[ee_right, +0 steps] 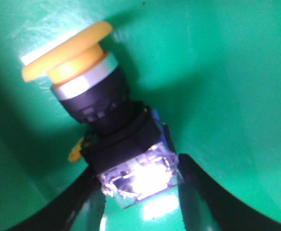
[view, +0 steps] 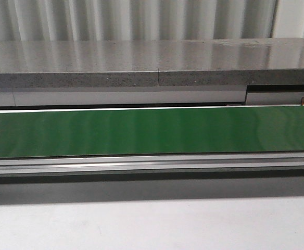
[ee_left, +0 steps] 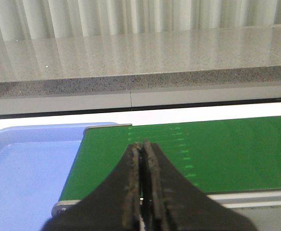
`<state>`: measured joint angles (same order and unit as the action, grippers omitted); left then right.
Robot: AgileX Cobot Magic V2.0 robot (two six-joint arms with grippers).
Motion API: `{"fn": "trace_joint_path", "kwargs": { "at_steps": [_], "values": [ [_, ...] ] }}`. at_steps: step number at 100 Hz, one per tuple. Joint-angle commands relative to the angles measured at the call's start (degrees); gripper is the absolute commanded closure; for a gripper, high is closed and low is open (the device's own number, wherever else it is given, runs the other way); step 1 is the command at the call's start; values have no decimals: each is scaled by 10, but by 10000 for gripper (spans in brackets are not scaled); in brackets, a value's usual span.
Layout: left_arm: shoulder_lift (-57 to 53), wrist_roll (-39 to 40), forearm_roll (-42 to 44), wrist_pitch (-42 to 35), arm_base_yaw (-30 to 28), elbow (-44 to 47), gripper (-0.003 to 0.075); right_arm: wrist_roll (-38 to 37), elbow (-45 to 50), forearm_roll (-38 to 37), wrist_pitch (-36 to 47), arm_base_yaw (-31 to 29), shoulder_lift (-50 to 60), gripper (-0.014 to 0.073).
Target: Move button from right to left
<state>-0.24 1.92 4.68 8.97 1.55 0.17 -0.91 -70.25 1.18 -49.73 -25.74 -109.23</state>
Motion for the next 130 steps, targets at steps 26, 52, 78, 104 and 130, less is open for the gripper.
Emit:
{"fn": "trace_joint_path", "kwargs": {
  "at_steps": [26, 52, 78, 104, 130],
  "values": [
    [-18, 4, -4, -44, -1, 22, 741, 5, -34, -5, 0, -3, 46, 340],
    [-18, 4, -4, -44, -1, 22, 741, 5, -34, 8, -21, -3, 113, 340],
    [-18, 4, -4, -44, -1, 22, 741, 5, -34, 44, -66, 20, 176, 340],
    [-18, 4, -4, -44, -1, 22, 741, 5, -29, 61, -93, 89, 187, 340],
    [-18, 4, -4, -44, -1, 22, 741, -6, -29, 104, -74, 129, 167, 340]
  ]
}}
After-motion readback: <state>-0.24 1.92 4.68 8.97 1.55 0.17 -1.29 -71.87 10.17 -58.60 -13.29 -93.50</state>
